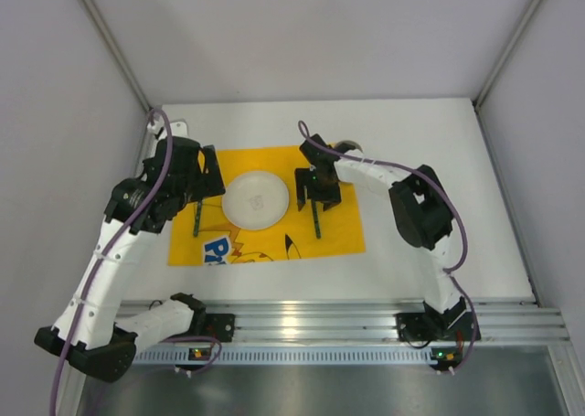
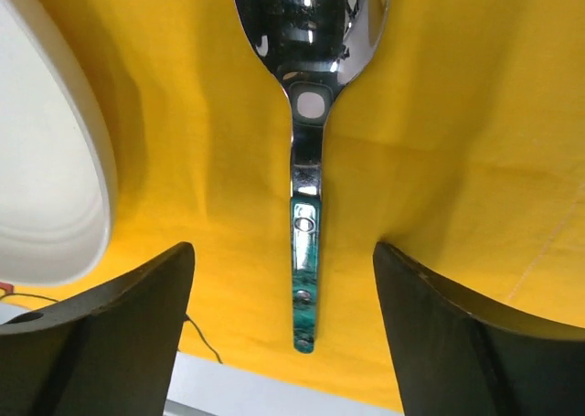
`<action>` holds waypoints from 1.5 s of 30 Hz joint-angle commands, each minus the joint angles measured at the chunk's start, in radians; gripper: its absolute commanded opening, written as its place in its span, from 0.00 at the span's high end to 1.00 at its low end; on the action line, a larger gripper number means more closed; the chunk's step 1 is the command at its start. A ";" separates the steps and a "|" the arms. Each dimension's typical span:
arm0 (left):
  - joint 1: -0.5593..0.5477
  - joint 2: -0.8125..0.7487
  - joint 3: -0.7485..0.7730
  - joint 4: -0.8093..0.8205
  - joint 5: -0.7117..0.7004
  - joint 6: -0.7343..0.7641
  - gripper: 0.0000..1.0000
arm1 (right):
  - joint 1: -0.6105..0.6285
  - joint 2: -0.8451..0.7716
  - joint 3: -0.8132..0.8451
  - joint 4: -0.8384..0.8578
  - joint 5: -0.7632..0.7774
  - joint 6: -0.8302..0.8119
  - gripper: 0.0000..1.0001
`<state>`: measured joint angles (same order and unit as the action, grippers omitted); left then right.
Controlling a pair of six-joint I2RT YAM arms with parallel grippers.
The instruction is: Set the dinner table for one person
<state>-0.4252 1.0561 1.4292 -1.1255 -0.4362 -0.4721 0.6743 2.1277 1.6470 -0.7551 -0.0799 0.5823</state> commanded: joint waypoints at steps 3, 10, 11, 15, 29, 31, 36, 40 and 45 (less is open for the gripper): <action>0.002 0.051 0.045 0.065 0.016 0.010 0.01 | 0.016 -0.158 -0.013 -0.018 0.038 -0.015 0.18; 0.002 0.105 0.054 0.145 0.017 0.033 0.01 | 0.099 -0.498 -0.077 0.016 0.023 -0.139 0.11; 0.002 0.111 0.054 0.154 0.016 0.036 0.01 | 0.132 -0.606 -0.102 0.031 0.032 -0.153 0.09; 0.002 0.131 0.060 0.179 -0.001 0.044 0.01 | 0.183 -0.929 -0.329 0.207 0.071 -0.171 0.00; 0.002 -0.615 -0.803 0.762 -0.064 -0.016 0.01 | 0.183 -1.599 -0.966 0.244 0.362 0.083 0.00; 0.002 -0.677 -0.829 0.748 -0.087 0.009 0.01 | 0.183 -1.580 -0.945 0.223 0.362 0.074 0.00; 0.000 -0.628 -0.782 0.652 -0.104 0.064 0.01 | 0.183 -1.476 -0.883 0.160 0.379 0.059 0.00; 0.000 -0.636 -0.785 0.656 -0.131 0.082 0.01 | 0.183 -1.428 -0.862 0.142 0.381 0.044 0.00; 0.000 -0.604 -0.783 0.664 -0.111 0.121 0.01 | 0.183 -1.453 -0.872 0.164 0.350 0.001 0.00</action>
<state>-0.4252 0.4282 0.6182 -0.5224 -0.5404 -0.3939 0.8600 0.7048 0.7399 -0.6121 0.2749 0.6220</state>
